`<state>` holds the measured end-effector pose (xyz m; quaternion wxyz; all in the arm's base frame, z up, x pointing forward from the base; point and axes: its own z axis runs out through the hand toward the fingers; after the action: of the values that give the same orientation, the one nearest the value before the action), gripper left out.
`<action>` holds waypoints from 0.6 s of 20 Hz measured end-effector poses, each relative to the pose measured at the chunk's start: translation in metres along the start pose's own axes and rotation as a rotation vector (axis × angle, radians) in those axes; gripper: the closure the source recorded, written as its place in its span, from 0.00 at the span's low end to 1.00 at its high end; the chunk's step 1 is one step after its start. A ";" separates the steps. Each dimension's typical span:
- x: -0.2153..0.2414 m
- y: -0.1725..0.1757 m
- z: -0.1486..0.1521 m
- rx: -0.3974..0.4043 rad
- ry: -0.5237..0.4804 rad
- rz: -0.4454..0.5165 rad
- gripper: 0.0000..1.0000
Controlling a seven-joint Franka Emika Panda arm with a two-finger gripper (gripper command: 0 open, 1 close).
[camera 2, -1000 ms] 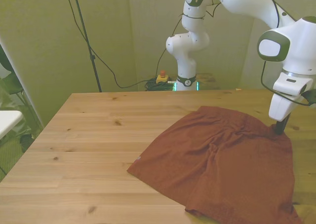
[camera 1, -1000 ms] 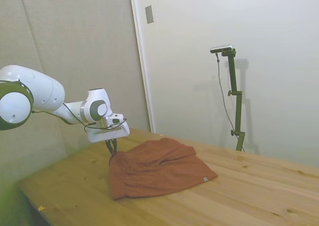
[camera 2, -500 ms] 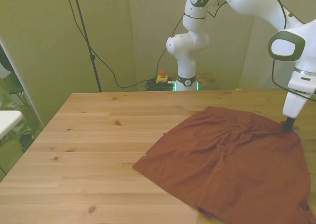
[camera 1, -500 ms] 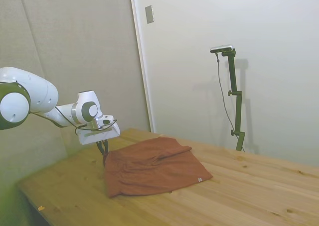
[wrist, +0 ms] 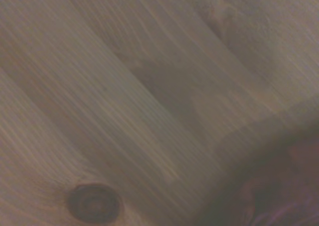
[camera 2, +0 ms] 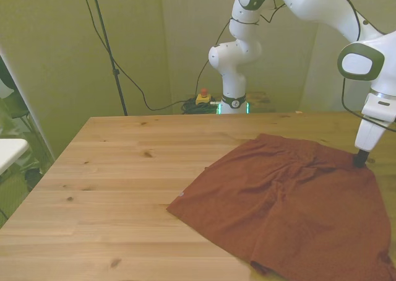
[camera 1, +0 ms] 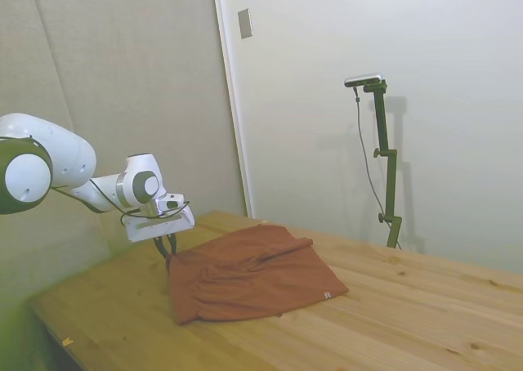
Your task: Unfold the shorts
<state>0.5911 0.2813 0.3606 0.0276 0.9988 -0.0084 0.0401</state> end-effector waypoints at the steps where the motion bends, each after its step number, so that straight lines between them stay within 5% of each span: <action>1: -0.001 -0.001 0.000 0.000 -0.001 -0.001 0.00; 12: -0.030 0.007 -0.039 -0.003 0.017 -0.015 0.00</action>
<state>0.5575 0.2768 0.3978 0.0297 0.9984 -0.0006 0.0486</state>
